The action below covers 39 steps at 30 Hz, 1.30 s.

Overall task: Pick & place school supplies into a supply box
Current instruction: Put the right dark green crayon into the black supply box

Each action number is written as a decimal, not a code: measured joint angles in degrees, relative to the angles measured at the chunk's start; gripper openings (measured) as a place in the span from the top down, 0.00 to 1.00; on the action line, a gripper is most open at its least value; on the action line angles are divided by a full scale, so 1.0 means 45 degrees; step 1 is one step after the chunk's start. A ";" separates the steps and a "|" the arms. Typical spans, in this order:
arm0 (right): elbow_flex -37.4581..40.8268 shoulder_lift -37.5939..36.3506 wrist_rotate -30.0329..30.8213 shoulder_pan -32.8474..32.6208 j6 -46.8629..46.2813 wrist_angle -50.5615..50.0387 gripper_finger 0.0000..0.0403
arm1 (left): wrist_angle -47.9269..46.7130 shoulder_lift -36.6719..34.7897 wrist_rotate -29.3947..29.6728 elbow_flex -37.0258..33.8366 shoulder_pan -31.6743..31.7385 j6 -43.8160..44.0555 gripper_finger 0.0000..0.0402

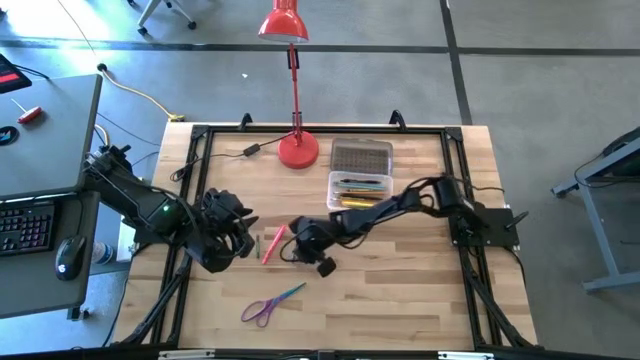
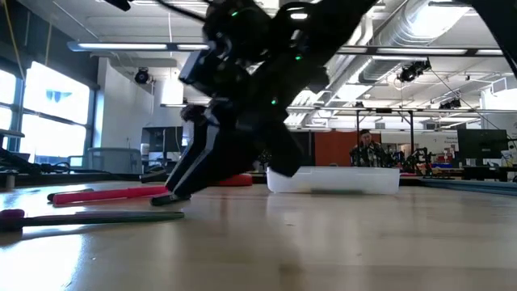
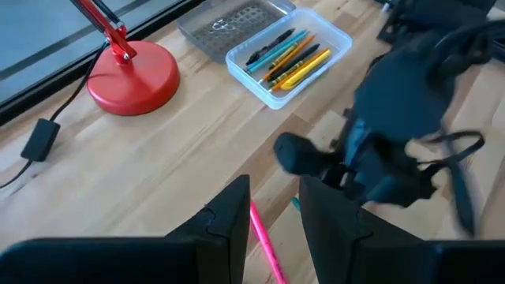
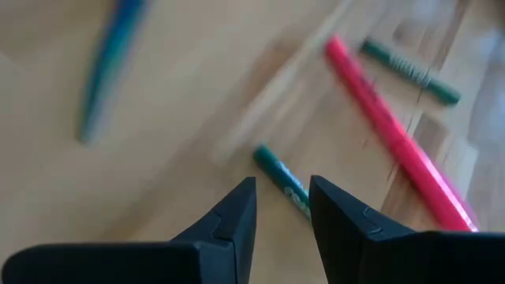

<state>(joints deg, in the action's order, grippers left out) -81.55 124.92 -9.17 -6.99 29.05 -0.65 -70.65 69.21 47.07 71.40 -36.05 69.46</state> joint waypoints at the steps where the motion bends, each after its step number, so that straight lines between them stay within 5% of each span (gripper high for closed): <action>1: -0.0330 0.0231 0.0066 0.0052 0.0183 -0.0276 0.76 | -0.0004 0.0000 -0.0012 0.0000 0.0000 -0.0018 0.65; 14: -0.1099 0.0914 -0.1234 0.0798 0.0557 -0.1341 0.77 | -0.0067 0.0004 -0.0335 0.0000 0.0005 -0.0175 0.65; 22: -0.1114 0.0909 -0.0939 0.0739 0.0282 -0.1694 0.98 | -0.0099 0.0005 -0.0335 0.0000 0.0005 -0.0173 0.65; 27: -0.1110 0.0609 0.0897 0.0312 -0.1350 -0.2346 0.94 | -0.0087 0.0005 -0.0333 0.0000 0.0005 -0.0138 0.65; 39: -0.1037 -0.2431 0.6319 0.0906 -0.3831 -0.8934 0.95 | -0.0092 0.0010 -0.0188 0.0000 0.0005 -0.0088 0.65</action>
<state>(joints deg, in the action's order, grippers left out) -86.22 113.98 19.26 -2.91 11.81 -40.86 -71.07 69.25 46.22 71.40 -36.03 69.06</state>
